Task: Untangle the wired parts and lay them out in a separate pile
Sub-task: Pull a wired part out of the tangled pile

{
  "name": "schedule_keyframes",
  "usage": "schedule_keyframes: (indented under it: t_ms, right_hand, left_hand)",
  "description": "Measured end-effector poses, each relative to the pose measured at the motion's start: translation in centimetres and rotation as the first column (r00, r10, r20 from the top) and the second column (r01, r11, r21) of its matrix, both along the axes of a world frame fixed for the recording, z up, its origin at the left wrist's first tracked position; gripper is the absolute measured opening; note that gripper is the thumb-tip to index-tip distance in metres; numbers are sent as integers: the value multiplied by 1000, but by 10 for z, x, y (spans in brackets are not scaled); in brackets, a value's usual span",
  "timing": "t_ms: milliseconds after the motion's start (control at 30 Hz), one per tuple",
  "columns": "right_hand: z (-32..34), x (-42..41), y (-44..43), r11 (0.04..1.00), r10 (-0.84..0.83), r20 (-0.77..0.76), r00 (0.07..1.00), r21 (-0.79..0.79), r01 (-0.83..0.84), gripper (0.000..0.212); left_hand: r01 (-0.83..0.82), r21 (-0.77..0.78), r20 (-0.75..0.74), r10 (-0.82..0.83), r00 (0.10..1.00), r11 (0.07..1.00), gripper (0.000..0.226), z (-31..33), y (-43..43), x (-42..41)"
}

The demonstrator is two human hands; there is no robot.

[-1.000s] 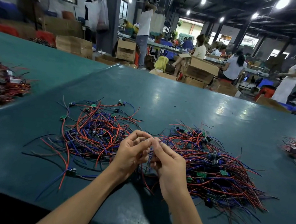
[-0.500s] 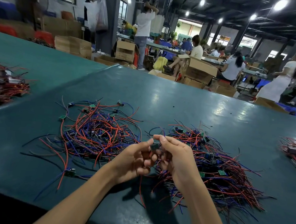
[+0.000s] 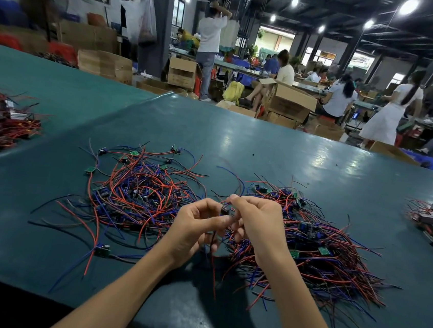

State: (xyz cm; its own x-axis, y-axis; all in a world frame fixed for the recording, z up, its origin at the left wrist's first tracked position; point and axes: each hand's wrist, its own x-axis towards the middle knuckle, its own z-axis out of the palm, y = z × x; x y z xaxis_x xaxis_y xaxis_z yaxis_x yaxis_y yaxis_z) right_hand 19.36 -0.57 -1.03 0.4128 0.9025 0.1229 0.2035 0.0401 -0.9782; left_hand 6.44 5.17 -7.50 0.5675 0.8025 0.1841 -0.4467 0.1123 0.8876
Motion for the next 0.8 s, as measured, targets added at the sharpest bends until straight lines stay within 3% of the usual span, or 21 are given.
schedule_keyframes:
  t_ms: [333, 567, 733, 800]
  right_hand:
    - [11, 5, -3, 992, 115, -221, 969, -15, -121, 18]
    - [11, 3, -2, 984, 169, -208, 963, -13, -176, 22]
    - [9, 0, -1, 985, 167, -76, 983, -29, -170, 20]
    - [7, 1, -2, 982, 182, -88, 979, -39, -186, 19]
  left_hand:
    - [102, -51, 99, -97, 990, 993, 24, 2, -1, 1]
    - [43, -15, 64, -42, 997, 999, 18, 1, 1, -1]
    - [85, -120, 65, -78, 995, 989, 33, 4, 3, -1]
    - [52, -134, 47, -46, 998, 990, 32, 4, 4, -1]
